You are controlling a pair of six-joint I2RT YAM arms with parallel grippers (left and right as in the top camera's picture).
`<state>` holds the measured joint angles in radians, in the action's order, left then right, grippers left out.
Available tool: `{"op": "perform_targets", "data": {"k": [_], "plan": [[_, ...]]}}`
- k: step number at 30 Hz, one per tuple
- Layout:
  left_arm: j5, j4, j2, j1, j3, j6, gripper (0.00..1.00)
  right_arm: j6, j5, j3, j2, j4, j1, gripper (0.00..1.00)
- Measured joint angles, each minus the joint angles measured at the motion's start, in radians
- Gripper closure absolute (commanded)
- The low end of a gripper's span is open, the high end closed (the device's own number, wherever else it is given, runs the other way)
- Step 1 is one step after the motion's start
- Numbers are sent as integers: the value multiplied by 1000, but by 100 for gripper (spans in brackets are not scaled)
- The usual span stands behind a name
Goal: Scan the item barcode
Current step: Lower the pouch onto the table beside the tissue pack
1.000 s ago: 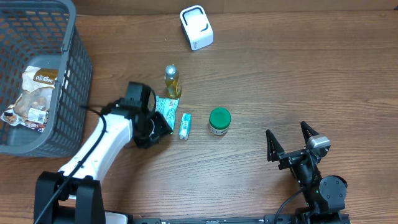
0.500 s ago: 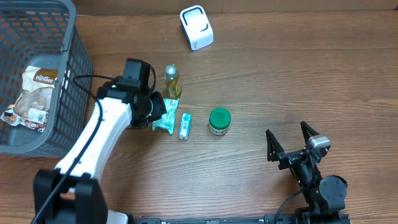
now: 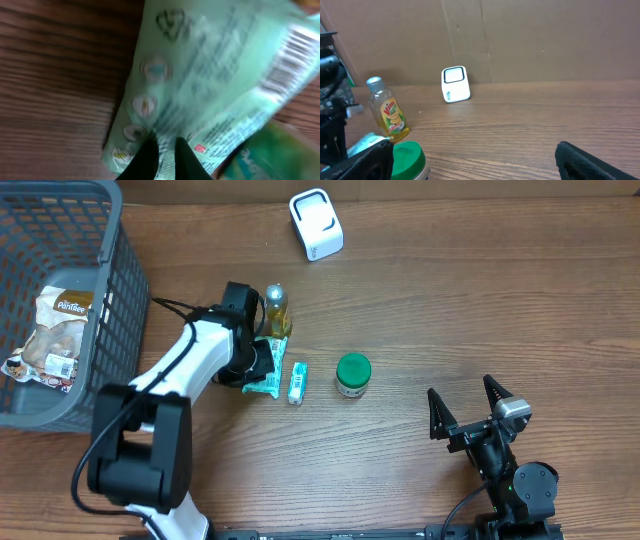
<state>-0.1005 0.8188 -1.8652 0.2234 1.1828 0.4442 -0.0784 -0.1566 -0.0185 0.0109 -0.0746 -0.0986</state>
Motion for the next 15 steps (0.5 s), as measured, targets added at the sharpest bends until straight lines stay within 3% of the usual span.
{"op": "perform_targets", "data": {"k": [9, 15], "plan": [[0, 57, -31, 0, 42, -27, 96, 0, 0, 0, 0, 0, 0, 0], [9, 183, -38, 6, 83, -30, 96, 0, 0, 0, 0, 0, 0, 0]]}}
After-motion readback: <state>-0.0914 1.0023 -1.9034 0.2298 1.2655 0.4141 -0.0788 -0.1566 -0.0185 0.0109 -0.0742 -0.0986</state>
